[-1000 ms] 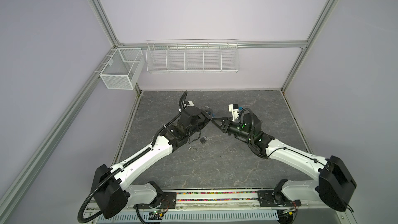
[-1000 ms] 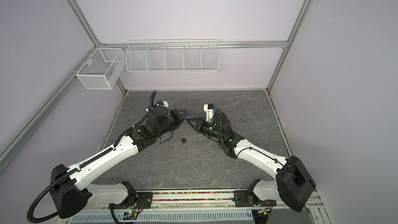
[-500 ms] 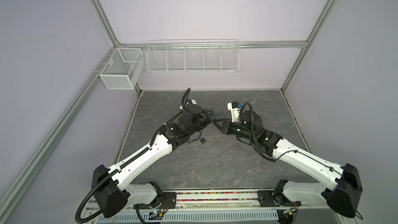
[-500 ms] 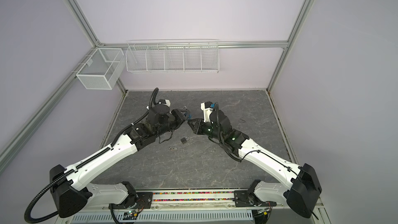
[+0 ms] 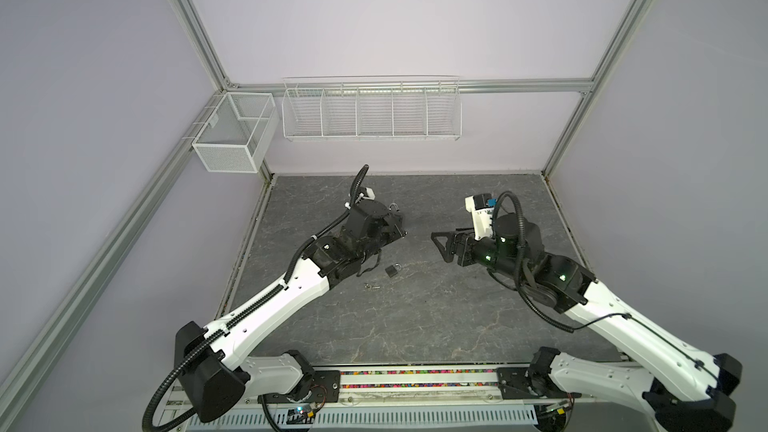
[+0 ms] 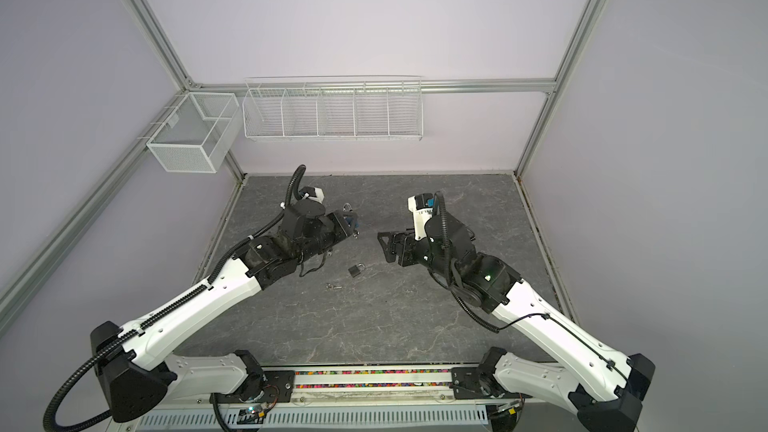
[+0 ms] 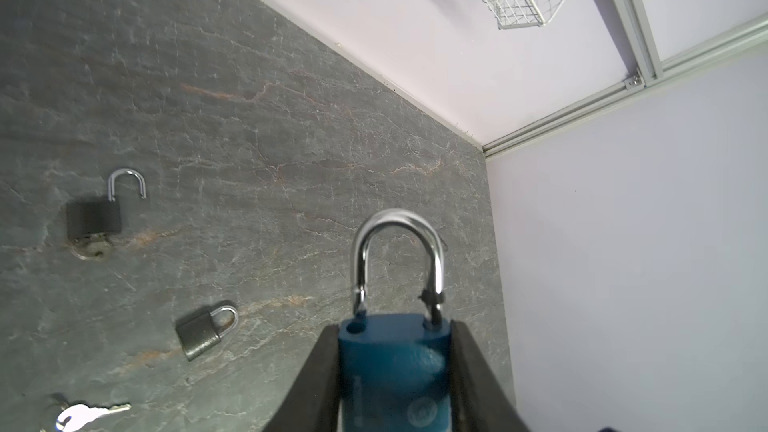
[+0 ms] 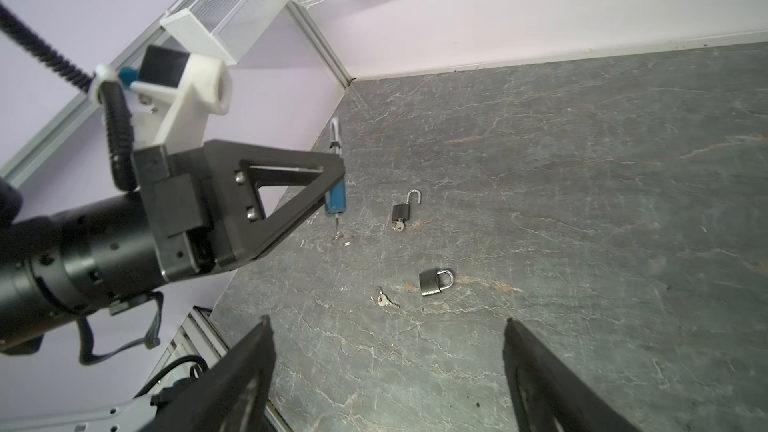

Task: Unlock with the key

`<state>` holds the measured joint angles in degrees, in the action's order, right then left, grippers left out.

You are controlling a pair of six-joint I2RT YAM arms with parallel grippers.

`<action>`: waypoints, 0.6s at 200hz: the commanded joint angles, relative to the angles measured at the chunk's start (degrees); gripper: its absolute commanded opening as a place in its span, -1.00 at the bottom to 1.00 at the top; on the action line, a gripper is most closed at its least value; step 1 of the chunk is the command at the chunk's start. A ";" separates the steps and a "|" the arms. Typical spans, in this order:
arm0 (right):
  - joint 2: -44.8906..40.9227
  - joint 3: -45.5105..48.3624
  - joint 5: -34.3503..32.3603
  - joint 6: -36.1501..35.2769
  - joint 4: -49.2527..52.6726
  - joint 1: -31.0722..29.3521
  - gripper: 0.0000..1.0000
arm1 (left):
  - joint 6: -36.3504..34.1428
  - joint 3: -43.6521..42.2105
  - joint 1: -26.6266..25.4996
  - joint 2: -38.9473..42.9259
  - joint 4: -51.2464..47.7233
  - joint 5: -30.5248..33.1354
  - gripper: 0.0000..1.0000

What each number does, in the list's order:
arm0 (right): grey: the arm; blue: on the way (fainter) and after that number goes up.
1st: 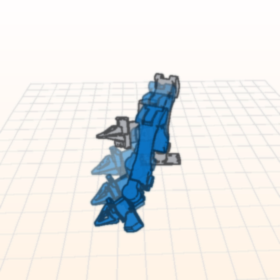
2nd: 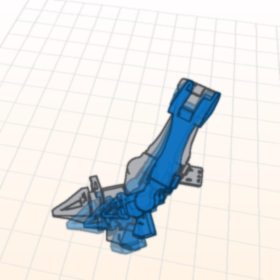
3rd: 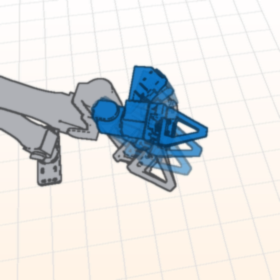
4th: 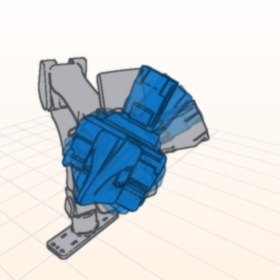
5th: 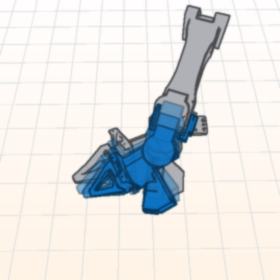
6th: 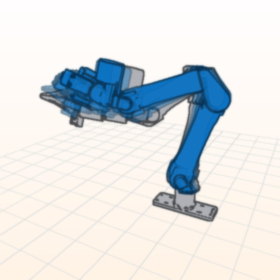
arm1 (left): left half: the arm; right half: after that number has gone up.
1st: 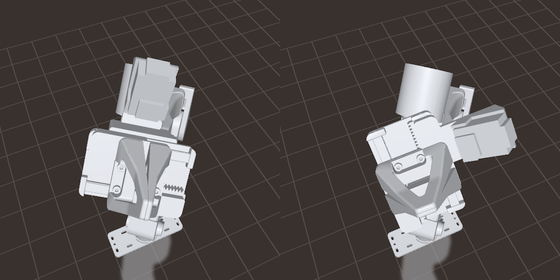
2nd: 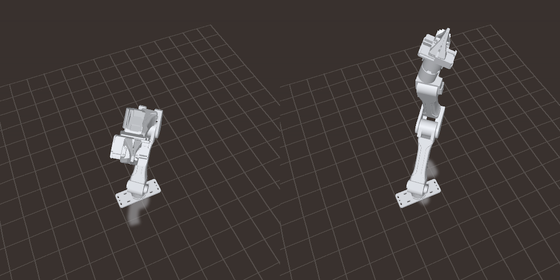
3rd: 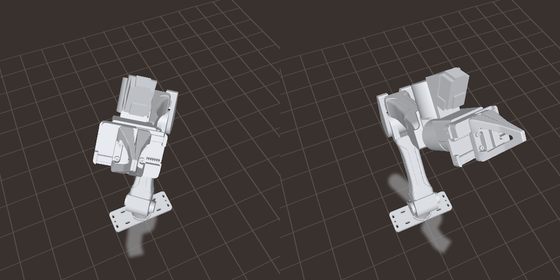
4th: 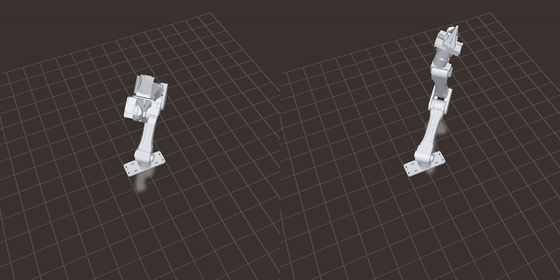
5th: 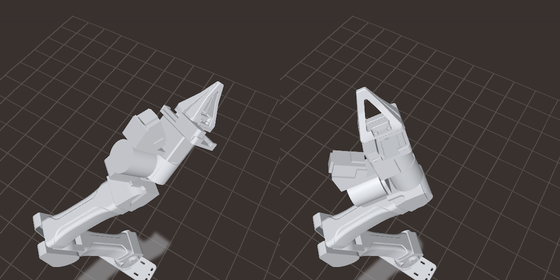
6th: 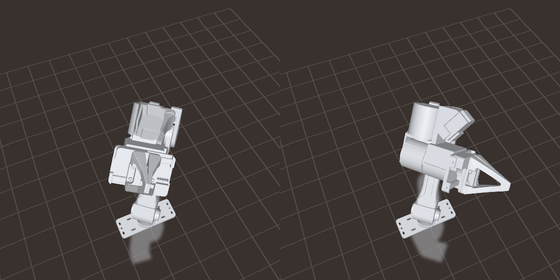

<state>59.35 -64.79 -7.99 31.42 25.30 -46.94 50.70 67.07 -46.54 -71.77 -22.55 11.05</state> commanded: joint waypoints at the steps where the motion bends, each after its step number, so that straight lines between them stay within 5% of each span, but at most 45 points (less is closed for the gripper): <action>1: -0.10 -3.46 -2.45 -4.36 10.45 1.41 0.89 | -12.75 -1.89 0.13 3.38 4.35 -0.53 -1.00; 61: 6.10 -13.76 0.86 -8.28 23.97 3.80 0.98 | -33.09 -14.95 -1.43 10.21 20.84 -8.59 -1.00; 86: 8.67 -17.22 1.13 -10.23 27.08 3.79 0.93 | -42.04 -19.53 -6.24 10.77 27.36 -5.70 -1.00; 120: 10.58 -20.37 2.28 -12.52 29.12 3.78 0.78 | -43.84 -26.55 -8.02 9.43 41.43 -6.61 -1.00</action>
<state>69.14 -82.54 -7.16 22.04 50.70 -43.35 13.06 43.27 -54.24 -62.17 4.29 4.78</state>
